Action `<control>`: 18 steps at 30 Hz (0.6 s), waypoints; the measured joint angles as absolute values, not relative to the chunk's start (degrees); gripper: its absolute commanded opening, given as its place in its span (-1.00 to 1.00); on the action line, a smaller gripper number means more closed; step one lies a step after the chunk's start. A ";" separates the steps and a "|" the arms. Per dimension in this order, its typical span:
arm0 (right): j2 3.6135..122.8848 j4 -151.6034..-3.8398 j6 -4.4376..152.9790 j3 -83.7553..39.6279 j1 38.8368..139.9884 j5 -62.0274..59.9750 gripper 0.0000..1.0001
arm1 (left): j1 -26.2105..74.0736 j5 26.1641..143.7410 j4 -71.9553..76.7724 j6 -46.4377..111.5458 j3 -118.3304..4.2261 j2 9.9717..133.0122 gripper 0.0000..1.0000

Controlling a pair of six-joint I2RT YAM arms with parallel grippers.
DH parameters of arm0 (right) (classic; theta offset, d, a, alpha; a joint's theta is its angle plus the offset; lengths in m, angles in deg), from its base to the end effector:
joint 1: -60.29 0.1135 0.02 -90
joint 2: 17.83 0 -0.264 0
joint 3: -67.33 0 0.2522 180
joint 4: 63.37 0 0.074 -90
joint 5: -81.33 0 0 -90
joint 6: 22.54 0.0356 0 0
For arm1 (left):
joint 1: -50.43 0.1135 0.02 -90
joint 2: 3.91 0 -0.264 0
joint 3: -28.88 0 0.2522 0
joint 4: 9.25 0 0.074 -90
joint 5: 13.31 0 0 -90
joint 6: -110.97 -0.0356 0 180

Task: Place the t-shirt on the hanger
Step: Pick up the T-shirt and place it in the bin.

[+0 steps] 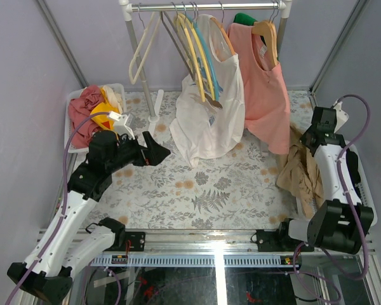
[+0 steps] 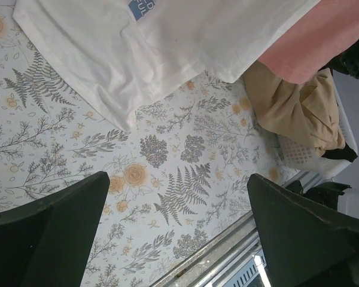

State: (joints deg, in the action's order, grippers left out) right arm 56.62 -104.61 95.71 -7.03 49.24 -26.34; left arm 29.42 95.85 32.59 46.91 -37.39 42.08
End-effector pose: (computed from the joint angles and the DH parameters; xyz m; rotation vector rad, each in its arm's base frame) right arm 0.2752 -0.0647 0.2962 0.9068 2.0686 -0.1939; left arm 0.1575 -0.0730 0.3512 0.1442 2.0206 -0.8568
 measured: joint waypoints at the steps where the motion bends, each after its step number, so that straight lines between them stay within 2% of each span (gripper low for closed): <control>1: 55.42 -104.66 95.66 -7.12 49.24 -25.81 -1.00 | 29.42 96.02 32.74 46.80 -37.90 42.43 0.99; 12: 43.53 -108.68 95.62 -13.83 49.13 -20.79 -1.00 | 29.42 97.66 35.69 44.87 -43.95 45.60 0.99; 18: 40.08 -112.94 95.79 -25.67 49.08 -17.49 -1.00 | 29.42 98.80 35.84 44.70 -44.72 46.02 0.99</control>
